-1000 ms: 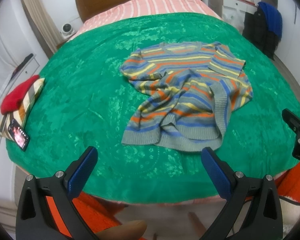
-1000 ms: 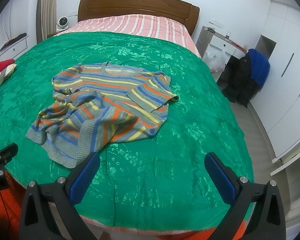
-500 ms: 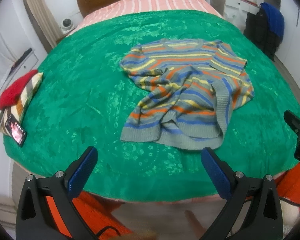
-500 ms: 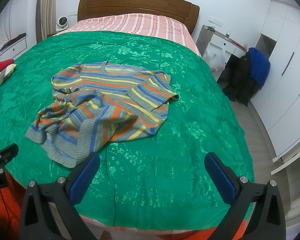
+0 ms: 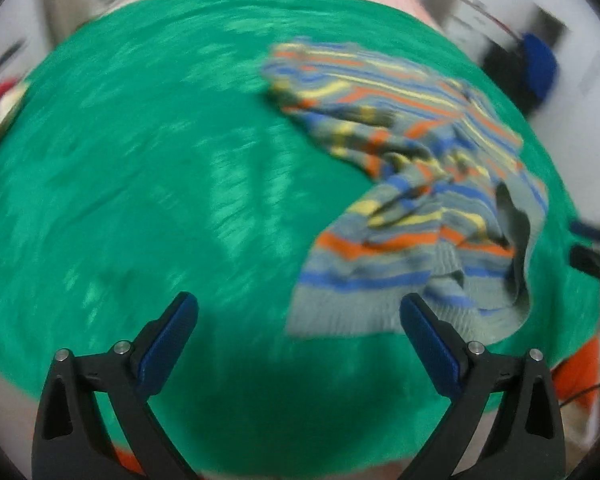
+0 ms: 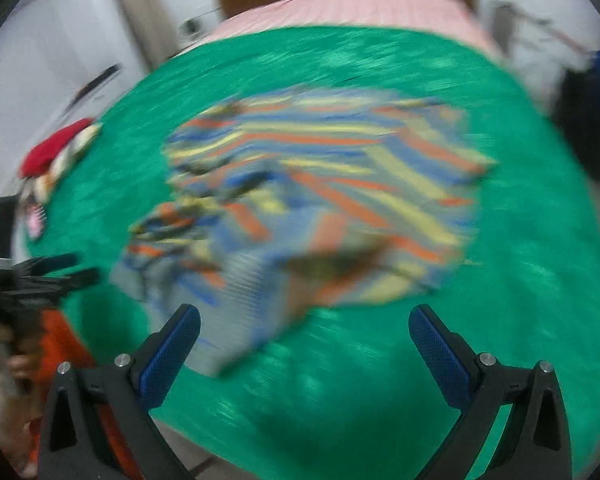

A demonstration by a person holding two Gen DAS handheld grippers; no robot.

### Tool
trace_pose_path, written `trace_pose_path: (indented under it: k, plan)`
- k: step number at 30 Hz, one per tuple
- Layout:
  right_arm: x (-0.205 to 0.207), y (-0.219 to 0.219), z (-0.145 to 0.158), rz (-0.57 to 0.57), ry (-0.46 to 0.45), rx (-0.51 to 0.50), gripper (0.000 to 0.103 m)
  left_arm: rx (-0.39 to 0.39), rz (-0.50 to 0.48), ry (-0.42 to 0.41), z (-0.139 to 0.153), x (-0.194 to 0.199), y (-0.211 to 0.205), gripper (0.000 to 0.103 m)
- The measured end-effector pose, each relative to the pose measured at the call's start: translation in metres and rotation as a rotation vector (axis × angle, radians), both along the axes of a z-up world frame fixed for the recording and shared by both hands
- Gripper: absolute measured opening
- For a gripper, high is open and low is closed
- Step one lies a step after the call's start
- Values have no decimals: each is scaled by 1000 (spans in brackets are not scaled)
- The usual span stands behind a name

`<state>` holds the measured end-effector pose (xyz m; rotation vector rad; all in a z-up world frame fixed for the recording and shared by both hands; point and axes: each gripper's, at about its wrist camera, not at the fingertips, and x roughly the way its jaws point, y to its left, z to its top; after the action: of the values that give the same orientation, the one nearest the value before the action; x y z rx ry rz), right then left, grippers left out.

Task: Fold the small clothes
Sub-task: 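Grasp the sweater hem with both grippers and spread it flat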

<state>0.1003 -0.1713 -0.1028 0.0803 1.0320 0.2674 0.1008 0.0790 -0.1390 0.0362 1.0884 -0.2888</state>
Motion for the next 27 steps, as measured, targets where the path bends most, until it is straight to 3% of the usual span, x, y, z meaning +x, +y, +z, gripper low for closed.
trace_pose_path:
  k: [1, 2, 3, 4, 5, 8, 11, 13, 15, 16, 17, 19, 21, 23, 25, 27]
  plan:
    - [12, 12, -11, 22, 33, 6, 102, 24, -33, -5, -7, 5, -9, 80]
    - [20, 19, -20, 28, 55, -2, 98, 45, -61, 11, -17, 10, -16, 54]
    - [29, 27, -31, 29, 65, -26, 72, 55, -74, 32, -24, 14, -21, 28]
    - [33, 29, -36, 24, 69, -42, 29, 46, -66, 22, -26, 15, -21, 14]
    - [34, 25, -38, -7, 69, -45, 8, 17, -54, 29, -24, 14, -19, 5]
    - [9, -6, -20, -63, 45, 89, 6, -132, -31, 51, 0, -7, 4, 4]
    - [-49, -44, 6, -73, 20, 123, 6, -215, -63, 51, 26, -44, 24, 4]
    - [-90, -71, 6, -90, 52, 124, 7, -225, -75, 74, 28, -62, 27, 4]
    - [-117, -84, -11, -111, 112, 123, 9, -202, -81, 109, 17, -76, 24, 4]
    - [-128, -89, -26, -136, 151, 119, 17, -177, -88, 128, 9, -81, 20, 4]
    - [-134, -96, -41, -161, 195, 113, 32, -141, -96, 147, -2, -85, 15, 6]
    - [-150, -114, -67, -232, 275, 115, 44, -97, -94, 173, -14, -87, 13, 8]
    - [-157, -129, -66, -277, 269, 122, 47, -107, -78, 175, -14, -87, 19, 20]
    - [-165, -141, -50, -299, 220, 166, 64, -170, -54, 155, -4, -89, 31, 60]
    - [-167, -144, -34, -286, 161, 222, 69, -212, -39, 129, -1, -84, 36, 63]
    - [-161, -136, -25, -221, 140, 278, 69, -199, -41, 140, -4, -80, 32, 62]
